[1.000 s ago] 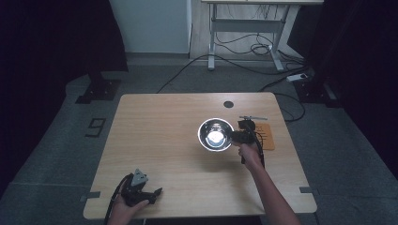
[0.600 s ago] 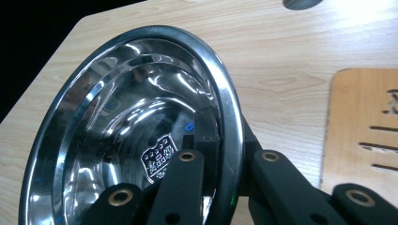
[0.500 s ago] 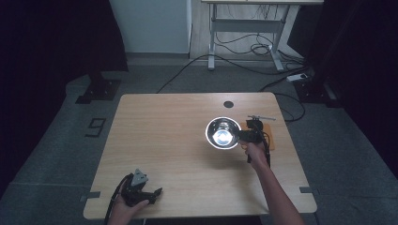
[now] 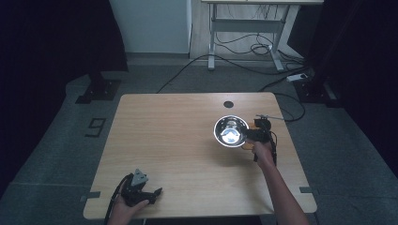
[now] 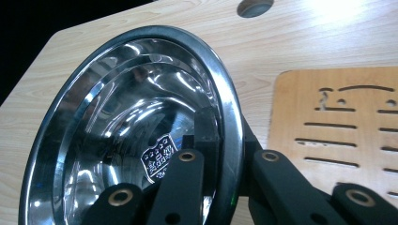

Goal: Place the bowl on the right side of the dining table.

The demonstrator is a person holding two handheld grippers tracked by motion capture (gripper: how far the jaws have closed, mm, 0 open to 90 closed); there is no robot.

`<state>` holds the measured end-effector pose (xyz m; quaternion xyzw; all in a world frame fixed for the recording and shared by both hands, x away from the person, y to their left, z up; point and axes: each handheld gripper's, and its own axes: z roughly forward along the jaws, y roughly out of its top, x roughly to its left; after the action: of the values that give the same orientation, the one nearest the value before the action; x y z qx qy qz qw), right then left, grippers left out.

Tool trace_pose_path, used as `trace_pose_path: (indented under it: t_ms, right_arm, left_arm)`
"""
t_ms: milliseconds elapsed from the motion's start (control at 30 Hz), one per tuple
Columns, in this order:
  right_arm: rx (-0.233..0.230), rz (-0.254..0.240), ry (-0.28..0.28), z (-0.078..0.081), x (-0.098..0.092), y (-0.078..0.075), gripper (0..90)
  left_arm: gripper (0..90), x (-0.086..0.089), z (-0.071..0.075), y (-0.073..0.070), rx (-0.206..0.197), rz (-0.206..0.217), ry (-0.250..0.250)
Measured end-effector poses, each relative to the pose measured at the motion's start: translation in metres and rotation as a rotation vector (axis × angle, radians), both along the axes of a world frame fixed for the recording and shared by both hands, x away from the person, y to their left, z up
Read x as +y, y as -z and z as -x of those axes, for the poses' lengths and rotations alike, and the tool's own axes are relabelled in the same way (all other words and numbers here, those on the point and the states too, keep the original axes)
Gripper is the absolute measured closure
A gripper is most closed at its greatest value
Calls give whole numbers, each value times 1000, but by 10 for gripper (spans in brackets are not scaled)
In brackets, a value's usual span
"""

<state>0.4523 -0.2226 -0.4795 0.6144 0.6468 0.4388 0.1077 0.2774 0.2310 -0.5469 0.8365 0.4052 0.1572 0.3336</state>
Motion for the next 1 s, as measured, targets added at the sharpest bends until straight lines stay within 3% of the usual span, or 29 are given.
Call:
trace_pose_path:
  t_ms: [1000]
  right_arm:
    - [11,-2,98,-5,-38,3,861]
  left_arm:
    - [137,0,0,0,0,0,0]
